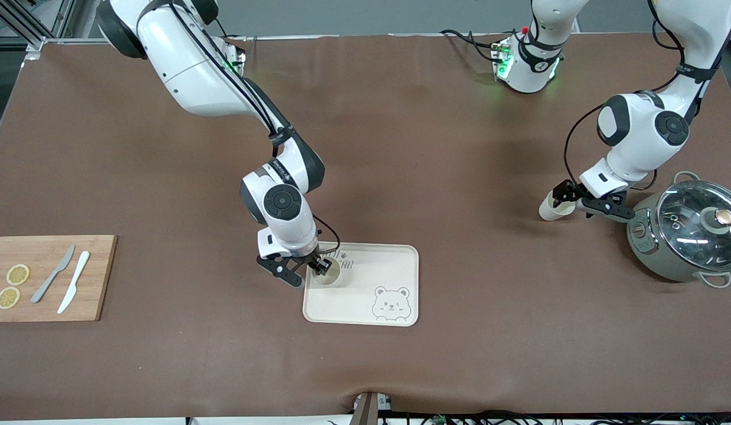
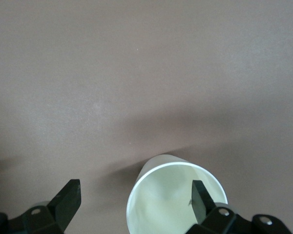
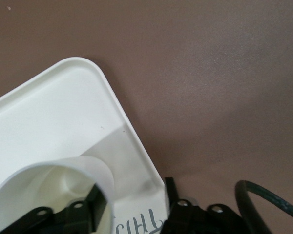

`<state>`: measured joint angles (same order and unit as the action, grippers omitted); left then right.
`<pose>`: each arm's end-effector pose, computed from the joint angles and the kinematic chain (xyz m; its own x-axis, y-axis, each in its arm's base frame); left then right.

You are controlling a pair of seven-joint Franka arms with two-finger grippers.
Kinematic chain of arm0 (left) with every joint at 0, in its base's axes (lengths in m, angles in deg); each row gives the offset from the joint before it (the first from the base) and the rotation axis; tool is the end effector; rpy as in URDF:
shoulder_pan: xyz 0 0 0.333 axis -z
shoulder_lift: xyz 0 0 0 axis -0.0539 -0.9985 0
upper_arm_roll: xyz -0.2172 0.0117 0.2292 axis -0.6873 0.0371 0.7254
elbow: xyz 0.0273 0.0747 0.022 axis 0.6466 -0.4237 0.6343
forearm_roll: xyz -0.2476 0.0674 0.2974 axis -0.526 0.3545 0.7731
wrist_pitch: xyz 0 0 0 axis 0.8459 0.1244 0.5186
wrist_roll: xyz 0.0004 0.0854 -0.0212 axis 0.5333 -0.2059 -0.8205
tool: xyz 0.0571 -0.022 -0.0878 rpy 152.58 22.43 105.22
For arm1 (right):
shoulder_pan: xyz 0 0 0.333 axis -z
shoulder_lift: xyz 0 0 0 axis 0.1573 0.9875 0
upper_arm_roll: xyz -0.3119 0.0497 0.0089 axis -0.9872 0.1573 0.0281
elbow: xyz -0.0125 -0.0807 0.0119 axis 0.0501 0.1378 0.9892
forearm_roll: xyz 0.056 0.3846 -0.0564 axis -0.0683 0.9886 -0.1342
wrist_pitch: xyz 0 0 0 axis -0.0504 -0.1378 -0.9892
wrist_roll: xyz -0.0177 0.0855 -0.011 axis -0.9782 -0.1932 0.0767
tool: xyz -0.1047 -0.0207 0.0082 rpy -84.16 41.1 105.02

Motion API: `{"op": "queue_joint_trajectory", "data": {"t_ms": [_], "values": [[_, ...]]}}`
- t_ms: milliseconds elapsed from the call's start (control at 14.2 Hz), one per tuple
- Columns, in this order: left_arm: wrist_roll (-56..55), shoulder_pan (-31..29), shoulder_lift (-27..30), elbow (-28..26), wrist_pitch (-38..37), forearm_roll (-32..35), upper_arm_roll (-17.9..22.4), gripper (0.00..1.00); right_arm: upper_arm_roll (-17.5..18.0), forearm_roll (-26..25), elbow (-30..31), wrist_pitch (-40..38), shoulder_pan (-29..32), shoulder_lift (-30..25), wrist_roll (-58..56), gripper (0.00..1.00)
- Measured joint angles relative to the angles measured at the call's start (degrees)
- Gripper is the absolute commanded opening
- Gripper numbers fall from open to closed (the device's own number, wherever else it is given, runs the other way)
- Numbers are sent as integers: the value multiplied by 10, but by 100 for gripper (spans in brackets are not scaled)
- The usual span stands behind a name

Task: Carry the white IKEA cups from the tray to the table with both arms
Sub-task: 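Set the cup down with the left gripper and open it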

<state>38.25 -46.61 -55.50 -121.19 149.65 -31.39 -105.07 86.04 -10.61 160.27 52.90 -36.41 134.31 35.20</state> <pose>0.4892 0.0387 0.2391 0.9429 -0.2931 0.1580 -0.3037 -0.9516 0.0469 0.6320 0.3746 0.2215 0.8397 -0.5289 0.1228 -0.5243 -0.8487 -0.0700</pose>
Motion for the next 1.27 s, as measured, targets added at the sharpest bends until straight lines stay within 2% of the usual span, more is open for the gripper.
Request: {"op": "queue_joint_trajectory", "data": {"t_ms": [353, 565, 989, 1272], "values": [[0, 0, 8, 15, -18, -1, 0, 100, 2, 0, -5, 4, 0, 0, 13, 1], [0, -1, 38, 41, -92, -27, -5, 100, 3, 0, -9, 5, 0, 0, 16, 0], [12, 0, 141, 100, -271, -82, -23, 100, 3, 0, -9, 5, -1, 0, 18, 0], [12, 0, 167, 166, -370, -87, -24, 100, 3, 0, -10, 4, -1, 0, 18, 0]]}}
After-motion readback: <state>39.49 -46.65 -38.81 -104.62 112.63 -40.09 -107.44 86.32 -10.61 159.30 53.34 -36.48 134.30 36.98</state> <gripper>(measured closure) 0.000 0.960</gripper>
